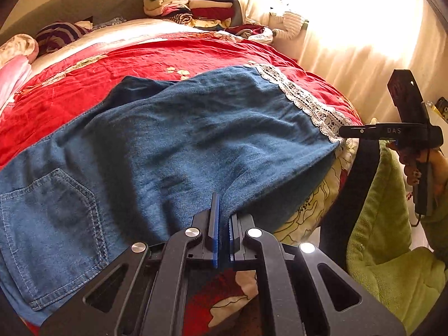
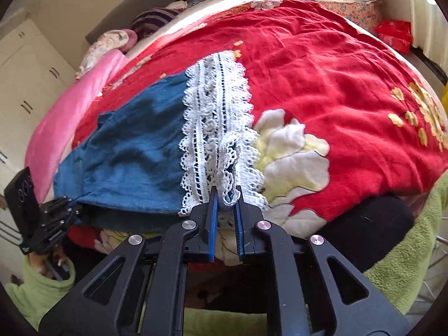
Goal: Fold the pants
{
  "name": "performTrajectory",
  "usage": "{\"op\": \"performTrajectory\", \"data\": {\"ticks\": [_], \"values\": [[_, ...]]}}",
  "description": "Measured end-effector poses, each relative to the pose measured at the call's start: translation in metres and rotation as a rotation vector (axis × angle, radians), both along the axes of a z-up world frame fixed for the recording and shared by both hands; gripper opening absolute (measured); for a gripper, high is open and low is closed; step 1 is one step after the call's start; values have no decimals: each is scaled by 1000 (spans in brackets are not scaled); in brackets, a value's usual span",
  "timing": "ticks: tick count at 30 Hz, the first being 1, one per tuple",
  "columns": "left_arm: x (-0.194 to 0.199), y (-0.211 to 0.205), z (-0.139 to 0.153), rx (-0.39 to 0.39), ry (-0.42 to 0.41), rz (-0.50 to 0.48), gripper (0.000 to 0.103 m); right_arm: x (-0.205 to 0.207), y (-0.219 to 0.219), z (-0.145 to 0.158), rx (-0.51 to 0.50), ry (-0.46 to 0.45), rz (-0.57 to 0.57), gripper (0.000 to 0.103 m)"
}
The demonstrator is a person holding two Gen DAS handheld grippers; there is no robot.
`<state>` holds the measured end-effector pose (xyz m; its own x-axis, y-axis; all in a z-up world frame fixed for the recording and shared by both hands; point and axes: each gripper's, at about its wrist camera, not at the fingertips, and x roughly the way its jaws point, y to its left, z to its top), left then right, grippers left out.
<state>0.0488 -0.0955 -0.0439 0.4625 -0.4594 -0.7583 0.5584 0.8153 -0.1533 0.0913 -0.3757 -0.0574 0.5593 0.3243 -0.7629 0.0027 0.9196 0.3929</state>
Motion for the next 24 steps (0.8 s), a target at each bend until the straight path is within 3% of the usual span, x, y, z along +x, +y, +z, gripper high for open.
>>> {"op": "performTrajectory", "data": {"ticks": [5, 6, 7, 8, 11, 13, 16, 18, 23, 24], "values": [[-1, -8, -8, 28, 16, -22, 5, 2, 2, -8, -81, 23, 1, 8], [-1, -8, -9, 31, 20, -23, 5, 1, 4, -7, -112, 21, 12, 14], [-1, -8, -10, 30, 22, -22, 5, -1, 4, -4, -136, 5, 5, 28], [0, -7, -9, 28, 23, -20, 5, -5, 3, 1, -160, -22, -10, 32], [-1, -7, -9, 29, 20, -20, 5, -19, 8, 27, -282, -163, -13, 33], [0, -7, -9, 31, 21, -19, 5, -25, 27, 39, -327, -232, 99, 43], [0, -7, -9, 28, 23, -15, 5, -34, 85, 39, -396, -297, 416, 44], [-1, -7, -8, 30, 21, -14, 5, -38, 119, 29, -453, -308, 563, 44], [-4, -5, -4, 29, 16, -11, 5, -24, 164, 1, -555, -274, 690, 43], [-4, -4, -4, 29, 16, -11, 5, -22, 168, -6, -588, -268, 711, 30]]}}
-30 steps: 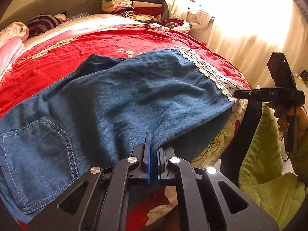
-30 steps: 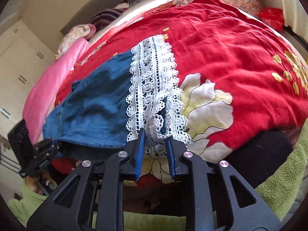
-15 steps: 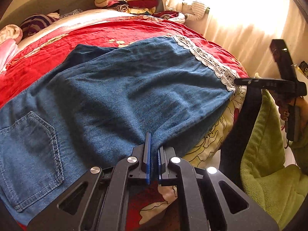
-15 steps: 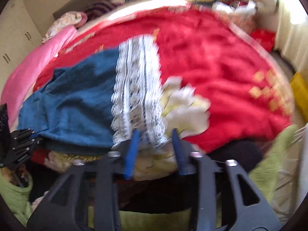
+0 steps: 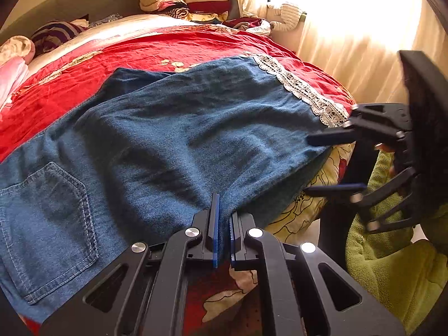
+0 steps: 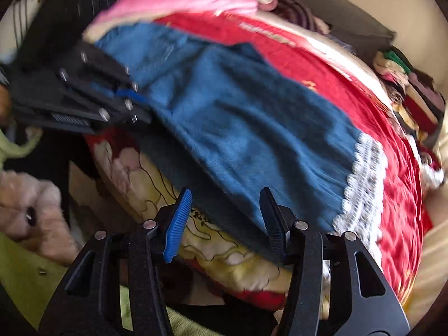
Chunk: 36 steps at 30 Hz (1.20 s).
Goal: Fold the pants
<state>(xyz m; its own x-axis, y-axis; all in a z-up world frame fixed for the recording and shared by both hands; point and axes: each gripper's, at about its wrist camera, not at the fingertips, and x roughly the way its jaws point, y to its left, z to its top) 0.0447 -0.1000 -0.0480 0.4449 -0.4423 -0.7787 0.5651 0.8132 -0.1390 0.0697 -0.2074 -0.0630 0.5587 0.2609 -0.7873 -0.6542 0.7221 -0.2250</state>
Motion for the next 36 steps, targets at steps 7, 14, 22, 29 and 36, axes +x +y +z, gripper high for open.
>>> {"op": "performTrajectory", "data": {"ticks": [7, 14, 22, 29, 36], "values": [[-3, -1, -5, 23, 22, -29, 8, 0, -9, -8, -12, 86, -4, 1], [-9, 9, 0, -16, 39, -36, 52, 10, -17, -9, 78, 180, -34, 7], [-13, 107, 44, -25, -98, 319, 72, 15, -72, 24, 324, 142, -188, 38], [-4, 219, 30, -186, 13, 733, 85, 29, -93, 4, 300, 176, -337, 48], [15, 213, 14, -165, 39, 735, 41, 27, -94, -1, 314, 199, -337, 58]]}}
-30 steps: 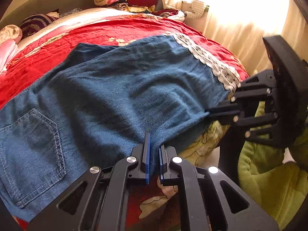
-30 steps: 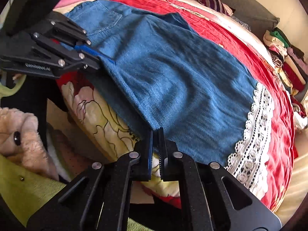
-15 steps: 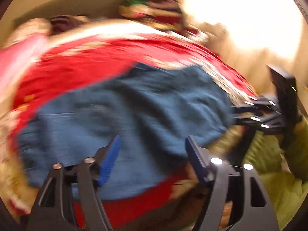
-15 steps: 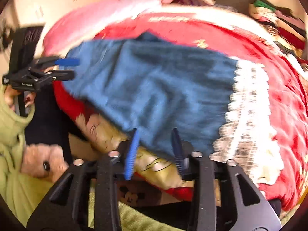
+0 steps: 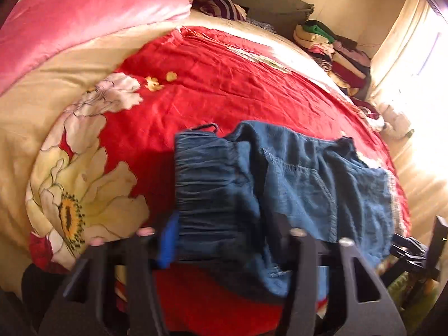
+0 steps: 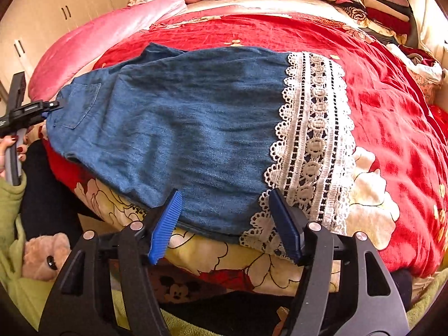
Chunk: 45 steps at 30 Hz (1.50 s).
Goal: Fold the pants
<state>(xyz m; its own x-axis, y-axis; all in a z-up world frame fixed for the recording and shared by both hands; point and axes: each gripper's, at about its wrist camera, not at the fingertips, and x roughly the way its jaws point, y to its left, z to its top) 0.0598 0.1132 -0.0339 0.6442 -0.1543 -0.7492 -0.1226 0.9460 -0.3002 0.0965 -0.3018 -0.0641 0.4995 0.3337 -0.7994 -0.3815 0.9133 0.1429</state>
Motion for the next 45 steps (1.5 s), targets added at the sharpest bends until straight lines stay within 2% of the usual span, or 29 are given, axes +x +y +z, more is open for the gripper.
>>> {"op": "performTrajectory", "data": {"ticks": [2, 5, 8, 11, 13, 17, 19, 23, 28, 31, 35, 41, 45], "values": [[2, 2, 6, -4, -34, 3, 40, 0, -1, 0, 5, 7, -3, 58], [0, 13, 20, 83, -76, 50, 40, -1, -1, -1, 4, 12, -5, 58], [3, 22, 14, 81, -47, 56, 40, -1, 1, -3, -7, 13, -3, 59], [7, 26, 0, 79, -15, 63, 47, -1, 2, -4, -11, 15, 0, 60], [5, 29, 0, 77, -25, 95, 59, -1, 1, -4, -10, 17, 2, 60], [-9, 26, 28, 113, -97, 122, 61, -1, 2, -5, -7, 20, 7, 63], [-13, 21, 45, 133, -141, 117, 68, -1, 4, -4, -8, 18, 9, 64], [-11, -3, 79, 135, -213, 39, 70, -2, 0, 5, 24, 4, 3, 64], [20, -52, 92, 121, -224, -136, 70, 6, -18, 21, 54, -39, -58, 64], [45, -87, 86, 80, -184, -274, 70, 18, -35, 32, 62, -66, -118, 64], [76, -135, 69, 100, -128, -413, 70, 45, -57, 46, 113, -93, -185, 64], [111, -166, 39, 158, -43, -514, 70, 109, -90, 47, 279, -27, -242, 62], [134, -168, 24, 141, 9, -541, 70, 143, -91, 32, 265, 30, -248, 58]]}}
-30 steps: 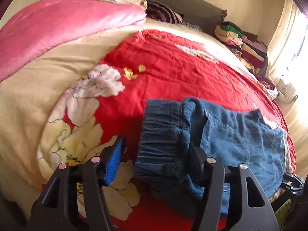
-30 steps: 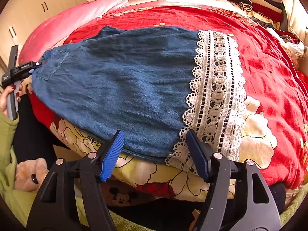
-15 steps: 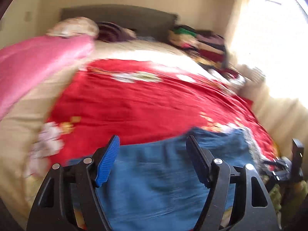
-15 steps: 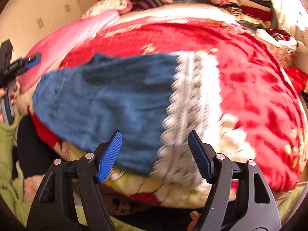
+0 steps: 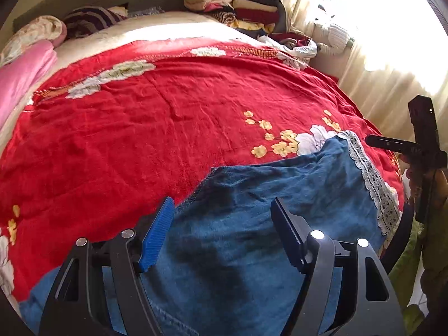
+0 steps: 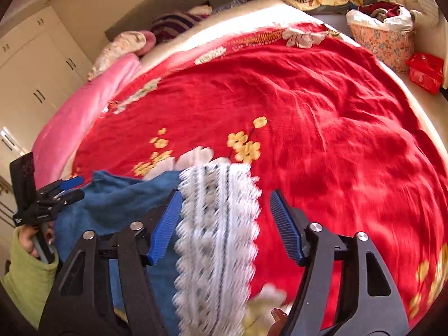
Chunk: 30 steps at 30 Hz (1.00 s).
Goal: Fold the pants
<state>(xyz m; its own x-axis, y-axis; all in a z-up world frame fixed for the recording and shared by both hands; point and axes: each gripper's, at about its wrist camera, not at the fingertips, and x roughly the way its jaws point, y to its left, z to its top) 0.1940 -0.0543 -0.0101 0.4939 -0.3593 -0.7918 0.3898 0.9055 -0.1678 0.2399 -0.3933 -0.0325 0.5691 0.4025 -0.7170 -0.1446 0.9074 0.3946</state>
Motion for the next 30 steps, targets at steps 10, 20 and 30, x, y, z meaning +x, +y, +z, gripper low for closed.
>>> {"op": "performTrajectory", "data": {"ticks": [10, 20, 30], "values": [[35, -6, -30, -35, 67, -90, 70, 12, 5, -39, 94, 49, 50, 46], [28, -11, -24, -161, 32, -106, 8, -11, 10, -36, 113, -8, 127, 15], [37, -17, -10, -119, -42, -26, 6, -12, 22, 15, -64, -200, 125, 10]]}}
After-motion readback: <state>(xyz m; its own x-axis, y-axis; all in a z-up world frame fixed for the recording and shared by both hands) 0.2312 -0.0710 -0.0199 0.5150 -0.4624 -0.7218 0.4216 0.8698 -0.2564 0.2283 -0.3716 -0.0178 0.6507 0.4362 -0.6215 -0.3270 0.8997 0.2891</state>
